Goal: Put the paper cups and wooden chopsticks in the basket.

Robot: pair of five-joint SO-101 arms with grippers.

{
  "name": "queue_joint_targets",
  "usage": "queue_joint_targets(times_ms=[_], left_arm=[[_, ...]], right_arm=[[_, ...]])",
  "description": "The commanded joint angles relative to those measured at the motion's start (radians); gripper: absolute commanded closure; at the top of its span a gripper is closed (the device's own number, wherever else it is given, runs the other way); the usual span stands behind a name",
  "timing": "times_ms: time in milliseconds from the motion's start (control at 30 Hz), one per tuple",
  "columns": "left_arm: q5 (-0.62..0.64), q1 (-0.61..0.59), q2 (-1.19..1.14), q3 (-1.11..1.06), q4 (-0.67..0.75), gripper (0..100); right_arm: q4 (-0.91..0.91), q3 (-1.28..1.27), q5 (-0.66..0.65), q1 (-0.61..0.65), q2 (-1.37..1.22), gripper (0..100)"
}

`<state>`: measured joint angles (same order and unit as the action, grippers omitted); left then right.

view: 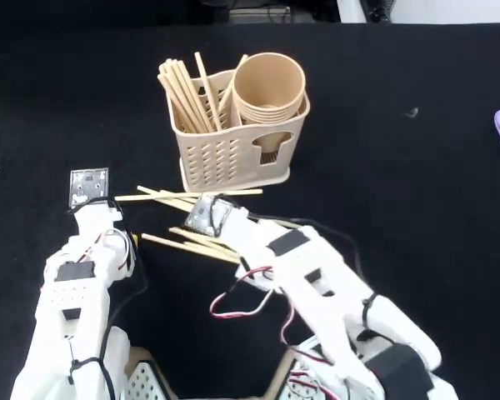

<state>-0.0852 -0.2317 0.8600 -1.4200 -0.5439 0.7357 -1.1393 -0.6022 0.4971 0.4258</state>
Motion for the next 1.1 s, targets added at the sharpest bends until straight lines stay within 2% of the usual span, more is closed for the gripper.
queue_joint_targets(times_ms=[0,233,400,533,733,967,1067], left_arm=[[-0.008,0.013,0.018,0.007,0.015,83],[-0.008,0.013,0.018,0.007,0.015,83],[-0.008,0.013,0.018,0.007,0.015,83],[-0.008,0.013,0.018,0.007,0.015,83],[-0.008,0.013,0.018,0.007,0.015,83],[-0.008,0.013,0.018,0.007,0.015,83],[-0.008,0.013,0.018,0.007,0.015,83]], right_arm=[[0.037,0.025,0.006,-0.009,0.071,98.8],[0.172,0.022,0.000,-0.031,0.297,98.8],[0.184,-0.013,-0.002,-0.029,0.358,98.7],[0.064,-0.082,0.006,-0.002,0.308,98.2],[0.017,-0.030,0.008,0.002,0.117,87.5],[0.009,0.021,0.006,0.003,-0.041,87.5],[0.009,0.025,0.006,0.003,-0.042,94.3]])
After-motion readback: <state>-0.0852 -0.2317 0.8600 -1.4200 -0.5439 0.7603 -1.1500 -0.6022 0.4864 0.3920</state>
